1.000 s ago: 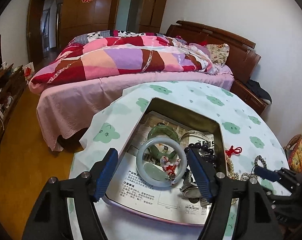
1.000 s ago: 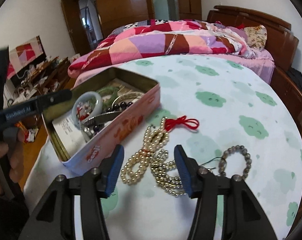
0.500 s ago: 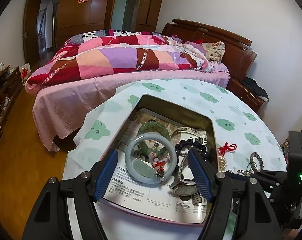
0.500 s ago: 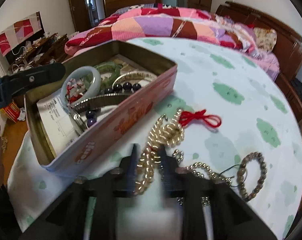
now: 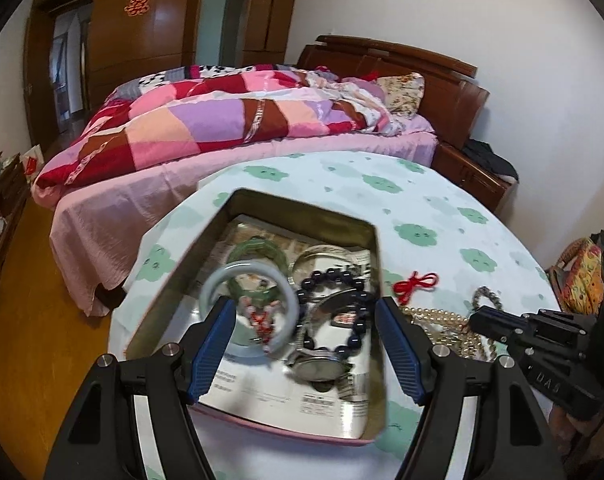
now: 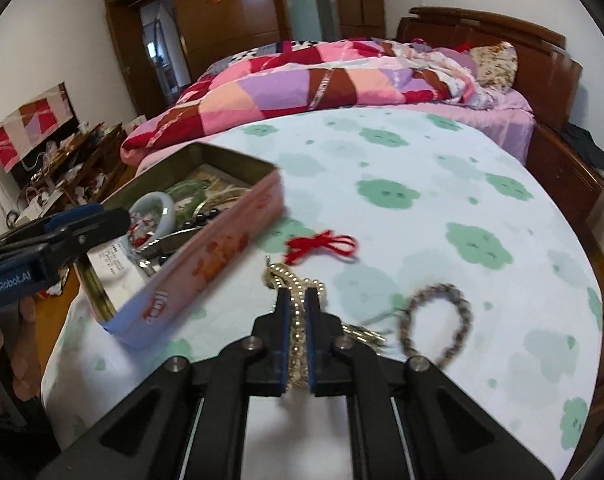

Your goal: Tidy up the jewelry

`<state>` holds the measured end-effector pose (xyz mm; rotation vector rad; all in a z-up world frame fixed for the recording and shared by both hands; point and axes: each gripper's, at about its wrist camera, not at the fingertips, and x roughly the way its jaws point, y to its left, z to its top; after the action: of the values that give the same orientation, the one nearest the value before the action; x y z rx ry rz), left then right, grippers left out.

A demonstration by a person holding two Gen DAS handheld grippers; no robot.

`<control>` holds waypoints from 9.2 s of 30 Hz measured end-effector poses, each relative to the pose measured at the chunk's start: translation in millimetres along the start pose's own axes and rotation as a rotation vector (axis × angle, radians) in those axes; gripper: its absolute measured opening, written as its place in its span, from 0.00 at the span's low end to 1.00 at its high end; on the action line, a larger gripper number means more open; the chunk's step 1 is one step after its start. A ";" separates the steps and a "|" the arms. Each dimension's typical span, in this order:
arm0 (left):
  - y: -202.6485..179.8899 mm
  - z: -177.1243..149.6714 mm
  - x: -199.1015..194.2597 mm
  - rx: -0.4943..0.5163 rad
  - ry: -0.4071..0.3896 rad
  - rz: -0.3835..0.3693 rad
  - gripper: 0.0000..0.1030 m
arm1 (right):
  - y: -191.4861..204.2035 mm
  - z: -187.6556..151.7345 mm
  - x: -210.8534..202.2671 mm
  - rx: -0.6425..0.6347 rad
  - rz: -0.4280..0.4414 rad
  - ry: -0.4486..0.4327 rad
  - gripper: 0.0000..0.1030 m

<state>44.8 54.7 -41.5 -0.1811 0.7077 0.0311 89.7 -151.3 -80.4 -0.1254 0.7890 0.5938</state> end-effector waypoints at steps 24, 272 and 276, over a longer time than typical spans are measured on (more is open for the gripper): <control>-120.7 -37.3 43.1 0.261 0.176 -0.184 0.64 | -69.0 -39.7 -16.1 0.074 -0.117 0.026 0.49; -151.0 8.1 55.3 0.275 0.063 -0.190 0.07 | -112.4 -0.6 -37.3 0.247 -0.218 -0.153 0.08; -146.8 10.5 49.6 0.268 0.046 -0.184 0.07 | -105.6 1.7 -38.7 0.237 -0.199 -0.158 0.08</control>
<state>102.4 -89.5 -43.1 0.0111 0.7310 -0.2435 127.1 -256.1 -63.8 0.0597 0.6780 0.3148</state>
